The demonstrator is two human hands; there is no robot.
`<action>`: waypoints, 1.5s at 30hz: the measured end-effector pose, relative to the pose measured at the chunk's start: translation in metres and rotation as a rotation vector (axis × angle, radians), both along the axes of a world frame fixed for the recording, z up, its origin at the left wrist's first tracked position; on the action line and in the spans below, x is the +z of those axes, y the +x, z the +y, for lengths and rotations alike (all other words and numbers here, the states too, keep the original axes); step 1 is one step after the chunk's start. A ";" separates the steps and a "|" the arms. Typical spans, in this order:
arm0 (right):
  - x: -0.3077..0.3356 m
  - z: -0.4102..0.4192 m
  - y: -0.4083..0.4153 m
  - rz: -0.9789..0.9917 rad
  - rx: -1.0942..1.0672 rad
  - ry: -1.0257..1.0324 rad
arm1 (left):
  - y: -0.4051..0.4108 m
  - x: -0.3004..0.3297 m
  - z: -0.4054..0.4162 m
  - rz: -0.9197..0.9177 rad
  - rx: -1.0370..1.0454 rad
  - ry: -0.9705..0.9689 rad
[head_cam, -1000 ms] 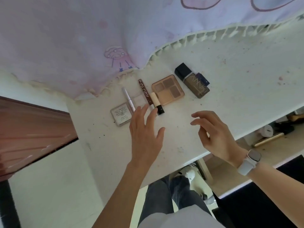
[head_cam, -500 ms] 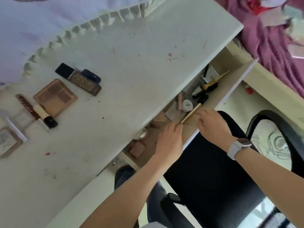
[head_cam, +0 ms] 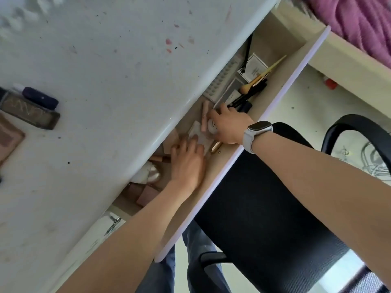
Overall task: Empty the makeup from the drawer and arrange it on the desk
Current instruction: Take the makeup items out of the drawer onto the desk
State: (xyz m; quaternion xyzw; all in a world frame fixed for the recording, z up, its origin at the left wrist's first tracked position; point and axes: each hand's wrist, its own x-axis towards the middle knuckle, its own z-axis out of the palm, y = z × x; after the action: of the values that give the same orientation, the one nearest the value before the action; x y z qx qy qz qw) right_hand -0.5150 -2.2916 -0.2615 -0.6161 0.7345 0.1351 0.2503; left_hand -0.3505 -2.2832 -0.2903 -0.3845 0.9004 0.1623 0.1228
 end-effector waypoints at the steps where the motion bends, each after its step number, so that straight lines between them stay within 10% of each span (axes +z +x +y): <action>1: 0.001 -0.002 0.000 -0.019 -0.006 -0.005 | -0.001 0.001 -0.001 0.023 0.021 -0.012; 13: 0.027 -0.002 -0.027 0.007 -0.167 -0.102 | -0.060 -0.006 -0.032 0.272 0.444 -0.163; 18: 0.030 0.004 -0.033 0.110 -0.148 -0.191 | -0.081 -0.026 -0.044 0.051 0.337 -0.239; 29: 0.022 0.008 -0.027 0.125 -0.218 -0.315 | -0.064 -0.004 -0.029 0.333 0.325 -0.144; 36: 0.022 0.009 -0.028 0.106 -0.211 -0.319 | -0.037 -0.010 -0.025 -0.023 0.238 -0.095; 45: 0.019 0.009 -0.029 0.087 -0.228 -0.352 | -0.044 0.013 -0.027 0.090 0.414 -0.050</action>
State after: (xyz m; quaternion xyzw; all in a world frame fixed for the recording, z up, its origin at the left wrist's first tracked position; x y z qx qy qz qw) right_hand -0.5438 -2.2822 -0.2421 -0.5569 0.8218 0.0022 0.1204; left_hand -0.3948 -2.3104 -0.2772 -0.5565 0.8105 0.1789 0.0368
